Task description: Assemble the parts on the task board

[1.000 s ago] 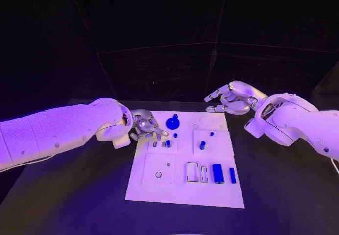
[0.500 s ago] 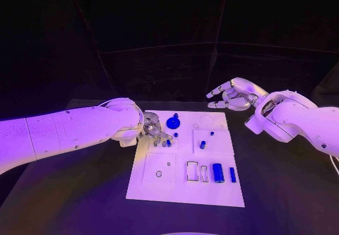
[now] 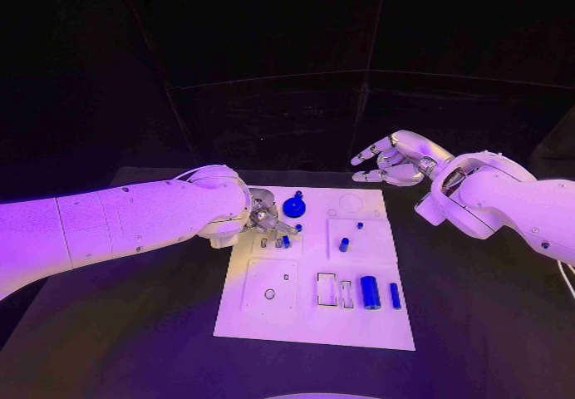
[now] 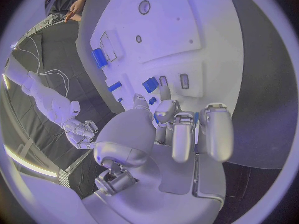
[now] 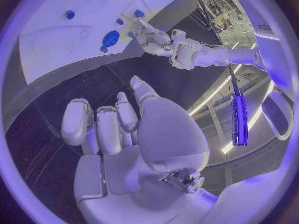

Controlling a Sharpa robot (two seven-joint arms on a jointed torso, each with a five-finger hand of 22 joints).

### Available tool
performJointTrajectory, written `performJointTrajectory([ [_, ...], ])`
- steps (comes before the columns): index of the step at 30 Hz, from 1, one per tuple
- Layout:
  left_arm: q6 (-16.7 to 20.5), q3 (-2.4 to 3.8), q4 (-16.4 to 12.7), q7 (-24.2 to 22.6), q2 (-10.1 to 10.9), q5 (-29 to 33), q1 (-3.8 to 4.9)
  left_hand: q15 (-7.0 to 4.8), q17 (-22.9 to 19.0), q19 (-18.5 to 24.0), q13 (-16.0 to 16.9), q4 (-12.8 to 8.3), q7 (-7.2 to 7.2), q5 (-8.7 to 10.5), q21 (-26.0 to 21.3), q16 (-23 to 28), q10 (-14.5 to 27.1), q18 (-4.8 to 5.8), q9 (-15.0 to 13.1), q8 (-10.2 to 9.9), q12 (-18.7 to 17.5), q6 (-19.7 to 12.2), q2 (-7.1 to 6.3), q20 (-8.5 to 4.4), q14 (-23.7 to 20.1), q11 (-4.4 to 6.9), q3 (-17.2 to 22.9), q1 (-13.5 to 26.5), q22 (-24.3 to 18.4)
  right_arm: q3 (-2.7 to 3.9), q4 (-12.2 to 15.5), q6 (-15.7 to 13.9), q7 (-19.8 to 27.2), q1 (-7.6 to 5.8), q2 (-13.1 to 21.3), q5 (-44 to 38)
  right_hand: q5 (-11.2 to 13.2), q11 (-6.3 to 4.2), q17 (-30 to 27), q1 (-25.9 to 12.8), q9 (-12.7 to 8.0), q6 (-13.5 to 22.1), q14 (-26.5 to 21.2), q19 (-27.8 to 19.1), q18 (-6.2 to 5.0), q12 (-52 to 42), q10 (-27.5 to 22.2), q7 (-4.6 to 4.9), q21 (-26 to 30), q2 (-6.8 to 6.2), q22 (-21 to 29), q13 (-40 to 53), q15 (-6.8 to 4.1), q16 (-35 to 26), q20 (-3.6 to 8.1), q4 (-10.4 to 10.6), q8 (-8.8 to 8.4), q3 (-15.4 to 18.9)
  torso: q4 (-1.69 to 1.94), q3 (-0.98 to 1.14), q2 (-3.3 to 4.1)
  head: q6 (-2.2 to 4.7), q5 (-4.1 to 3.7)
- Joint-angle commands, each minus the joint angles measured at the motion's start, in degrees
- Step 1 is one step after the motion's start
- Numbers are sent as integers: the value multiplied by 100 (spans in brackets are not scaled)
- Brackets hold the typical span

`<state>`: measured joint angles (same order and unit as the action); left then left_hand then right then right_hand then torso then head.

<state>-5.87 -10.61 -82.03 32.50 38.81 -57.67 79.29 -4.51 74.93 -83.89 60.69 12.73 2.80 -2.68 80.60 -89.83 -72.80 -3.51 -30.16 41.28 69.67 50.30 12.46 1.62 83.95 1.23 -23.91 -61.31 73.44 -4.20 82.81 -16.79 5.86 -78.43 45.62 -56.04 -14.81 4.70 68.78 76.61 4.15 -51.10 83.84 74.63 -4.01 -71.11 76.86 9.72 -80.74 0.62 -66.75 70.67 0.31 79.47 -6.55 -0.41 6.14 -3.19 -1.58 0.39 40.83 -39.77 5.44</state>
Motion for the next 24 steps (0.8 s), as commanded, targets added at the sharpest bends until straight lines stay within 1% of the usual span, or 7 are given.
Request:
performJointTrajectory([
  [1, -45, 2, 25, 89, -45, -49, 12, -38, 1507, -117, 5, 24, -13, -2, 27, -17, -36, 45, -17, 47, 17, -54, 16, -47, 605, 9, -1, -66, 6, 4, -17, 3, -55, -13, -24, -56, -32, -26, -6, 8, -1, -47, 166, -22, -94, 11, -32, -9, 20, -9, 7, -2, -23, -31, 7, -5, 13, 37, 4, 0, 1, -10, -5],
  [6, -101, 2, 62, 121, -98, -48, 13, -36, 1507, -115, 7, 10, -11, -4, 32, -17, -30, 46, -49, 72, 18, -81, 21, -45, 605, 7, 12, -127, 14, 4, -43, 37, -79, -13, -51, -68, -59, -28, -14, 10, -1, -48, 166, -22, -94, 15, -33, -11, 24, -9, 11, -8, -26, -39, 8, -4, 18, 42, -1, 1, 4, -20, -8],
  [13, -137, 2, 92, 136, -162, -48, 14, -33, 1507, -111, 9, -19, -8, -5, 37, -17, -24, 46, -88, 103, 18, -112, 14, -42, 605, 4, 28, -205, 22, 4, -75, 63, -103, -13, -69, -81, -89, -30, -17, 14, -2, -49, 167, -22, -95, 18, -33, -13, 29, -7, 15, -13, -28, -44, 11, -5, 23, 45, 3, 0, -3, -37, -16],
  [24, -203, 2, 157, 166, -262, -48, 14, -31, 1507, -110, 32, -54, -8, -6, 46, -17, -32, 48, -121, 131, 33, -131, 24, -39, 605, 3, 61, -283, 38, 3, -96, 108, -126, -13, -100, -84, -89, -30, -17, 14, -2, -49, 167, -22, -95, 18, -33, -13, 29, -7, 15, -13, -28, -44, 11, -5, 23, 45, 7, 6, -1, -69, -36],
])
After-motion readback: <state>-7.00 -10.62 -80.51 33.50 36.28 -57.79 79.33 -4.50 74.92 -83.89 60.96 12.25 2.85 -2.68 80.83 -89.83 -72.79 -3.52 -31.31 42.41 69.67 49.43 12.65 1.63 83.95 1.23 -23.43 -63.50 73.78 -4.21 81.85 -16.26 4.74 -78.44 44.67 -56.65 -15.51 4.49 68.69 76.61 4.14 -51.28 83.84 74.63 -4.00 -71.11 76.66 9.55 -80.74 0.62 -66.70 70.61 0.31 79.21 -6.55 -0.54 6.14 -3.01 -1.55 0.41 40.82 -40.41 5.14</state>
